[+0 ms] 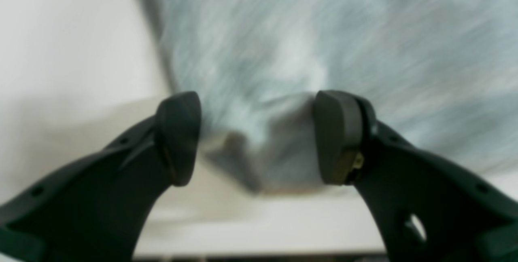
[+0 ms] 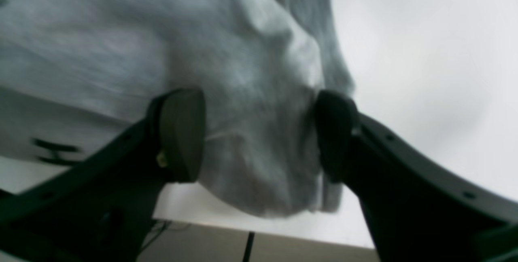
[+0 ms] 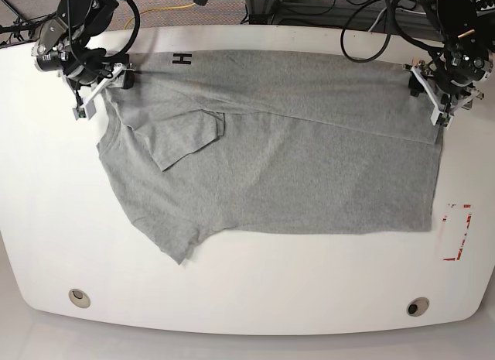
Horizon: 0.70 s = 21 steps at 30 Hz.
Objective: Fold the T-shirt properly
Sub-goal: 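Lower the hem at the collar edge and open both grippers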
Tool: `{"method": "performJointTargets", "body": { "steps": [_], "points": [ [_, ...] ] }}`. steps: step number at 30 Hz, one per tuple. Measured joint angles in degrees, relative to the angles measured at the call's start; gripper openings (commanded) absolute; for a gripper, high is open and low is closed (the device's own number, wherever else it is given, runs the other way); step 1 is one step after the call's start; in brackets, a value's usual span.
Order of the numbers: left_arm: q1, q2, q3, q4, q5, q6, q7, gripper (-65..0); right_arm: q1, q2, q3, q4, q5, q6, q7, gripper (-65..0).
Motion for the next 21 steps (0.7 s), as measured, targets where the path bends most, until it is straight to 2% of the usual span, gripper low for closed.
{"method": "performJointTargets", "body": {
  "steps": [9,15,21],
  "points": [
    [0.6,-5.0,-0.2,-5.2,-2.6,-0.2,-2.6,-24.3,-3.7,1.3,2.1,-2.3,3.0,0.2,5.2,-25.0],
    [4.5,-6.3,0.4,-4.0,-3.7,-0.3,-3.8,-24.3,-8.5,1.9,2.3,1.0,2.5,0.4,4.4,-25.0],
    [9.2,-6.1,0.0,2.0,-0.7,-0.3,-1.1,-24.3,-11.7,1.5,2.2,6.3,0.4,0.0,2.4,-25.0]
  ]
}}
